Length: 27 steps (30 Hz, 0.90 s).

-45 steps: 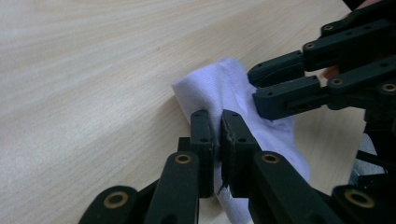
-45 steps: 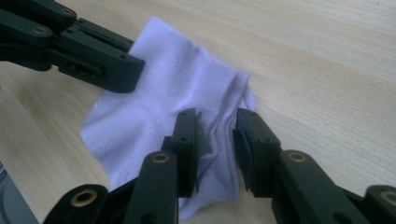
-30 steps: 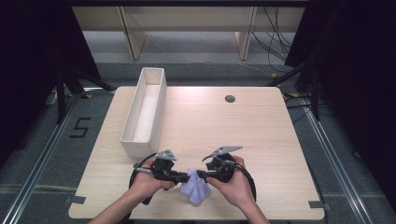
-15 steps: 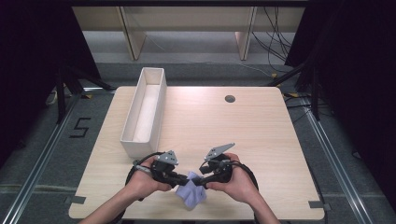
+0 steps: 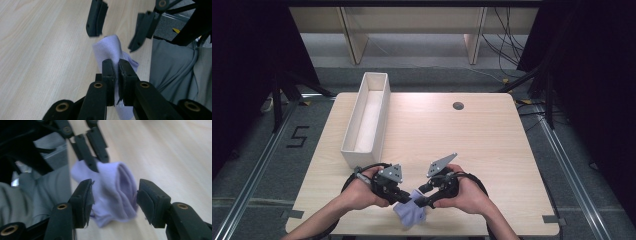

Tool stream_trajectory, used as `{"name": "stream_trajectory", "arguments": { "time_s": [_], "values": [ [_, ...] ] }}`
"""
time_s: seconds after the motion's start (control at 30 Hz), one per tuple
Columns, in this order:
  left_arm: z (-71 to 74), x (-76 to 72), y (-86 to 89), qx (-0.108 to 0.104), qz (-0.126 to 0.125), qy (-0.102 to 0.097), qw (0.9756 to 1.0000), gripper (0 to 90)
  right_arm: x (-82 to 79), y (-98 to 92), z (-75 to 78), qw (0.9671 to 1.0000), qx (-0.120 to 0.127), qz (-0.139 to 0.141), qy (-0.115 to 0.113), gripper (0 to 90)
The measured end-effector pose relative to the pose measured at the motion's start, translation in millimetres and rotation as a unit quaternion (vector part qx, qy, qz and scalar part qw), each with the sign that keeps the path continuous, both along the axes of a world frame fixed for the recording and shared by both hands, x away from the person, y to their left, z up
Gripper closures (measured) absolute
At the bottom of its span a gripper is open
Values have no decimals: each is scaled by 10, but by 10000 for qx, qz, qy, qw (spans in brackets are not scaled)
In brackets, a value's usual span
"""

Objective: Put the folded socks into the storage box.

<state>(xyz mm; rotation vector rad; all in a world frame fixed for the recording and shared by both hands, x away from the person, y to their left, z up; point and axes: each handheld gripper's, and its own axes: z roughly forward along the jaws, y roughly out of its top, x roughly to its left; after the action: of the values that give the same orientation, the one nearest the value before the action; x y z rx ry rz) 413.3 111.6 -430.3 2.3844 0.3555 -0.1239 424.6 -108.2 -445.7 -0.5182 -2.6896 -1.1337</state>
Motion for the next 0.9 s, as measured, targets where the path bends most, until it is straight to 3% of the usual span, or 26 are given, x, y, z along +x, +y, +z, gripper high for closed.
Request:
{"name": "stream_trajectory", "arguments": {
  "time_s": [0.03,0.3,0.4,0.43,0.5,0.53,0.6,0.63,0.77,0.8,0.83,0.9],
  "values": [
    [6,1,0,10,-33,-14,10000,837,-15,11,1,9999,-16,-11,121,461],
    [23,-22,-6,51,-282,-8,9996,838,4,38,-26,9996,47,270,-25,489],
    [29,-35,-18,42,-361,-18,9993,838,-8,42,-31,9998,12,191,66,472],
    [30,-42,-24,63,-372,-33,9993,838,8,45,-37,9996,52,271,-64,464],
    [31,-44,-29,49,-399,-6,9992,838,-5,56,-43,9997,52,237,10,460],
    [32,-42,-31,46,-407,-7,9992,838,7,63,-52,9993,81,350,-104,472],
    [34,-41,-35,42,-418,-10,9991,838,-3,70,-62,9989,37,451,-117,528],
    [33,-41,-36,30,-415,-7,9991,838,-26,71,-66,9992,6,398,40,558],
    [39,-19,-21,11,-345,-1,9994,838,-53,53,-58,9994,52,338,61,734],
    [37,-16,-18,-48,-334,51,9994,837,-43,48,-55,9992,99,375,-69,764],
    [45,-10,-8,-47,-253,-4,9997,837,-67,40,-41,9997,60,234,80,791],
    [55,0,6,-138,-186,-19,9997,834,-66,28,-20,9998,102,174,37,824]
  ]
}}
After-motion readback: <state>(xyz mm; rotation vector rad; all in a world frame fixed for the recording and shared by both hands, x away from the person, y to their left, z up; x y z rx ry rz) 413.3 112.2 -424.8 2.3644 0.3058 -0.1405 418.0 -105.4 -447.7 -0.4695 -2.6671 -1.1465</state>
